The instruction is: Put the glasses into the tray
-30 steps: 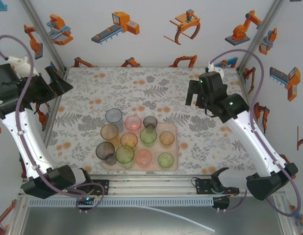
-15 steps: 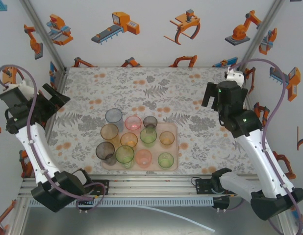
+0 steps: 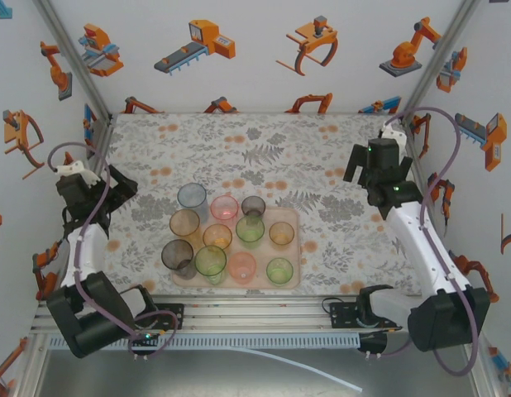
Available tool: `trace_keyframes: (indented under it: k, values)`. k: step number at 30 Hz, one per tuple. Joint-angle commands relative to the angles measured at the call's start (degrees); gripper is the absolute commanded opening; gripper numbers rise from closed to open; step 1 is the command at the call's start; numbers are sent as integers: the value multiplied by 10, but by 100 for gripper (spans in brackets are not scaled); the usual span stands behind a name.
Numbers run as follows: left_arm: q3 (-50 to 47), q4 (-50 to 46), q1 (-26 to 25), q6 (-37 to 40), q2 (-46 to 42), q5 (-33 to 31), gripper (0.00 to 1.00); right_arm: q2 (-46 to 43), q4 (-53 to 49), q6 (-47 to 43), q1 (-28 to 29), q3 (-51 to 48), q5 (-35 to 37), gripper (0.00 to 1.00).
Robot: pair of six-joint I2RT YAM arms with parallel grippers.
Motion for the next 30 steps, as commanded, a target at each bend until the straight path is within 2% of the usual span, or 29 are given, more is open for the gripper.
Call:
trace_keyframes:
  k: [1,6,18,25,30]
  values:
    - [-30,138,-33,6,26,-39,97,2,63,-1,-10,-21,-22,98]
    - [-75,229,-85,31,67,-84,97,11,139,-14,-16,-63,-20,100]
    - [-160,385,-143,91,126,-137,97,11,269,-35,-19,-146,-20,99]
    - [-210,515,-198,109,164,-247,97,-10,336,-52,-19,-203,-2,99]
    - [-226,611,-209,113,229,-266,97,-7,401,-76,-19,-246,-1,99]
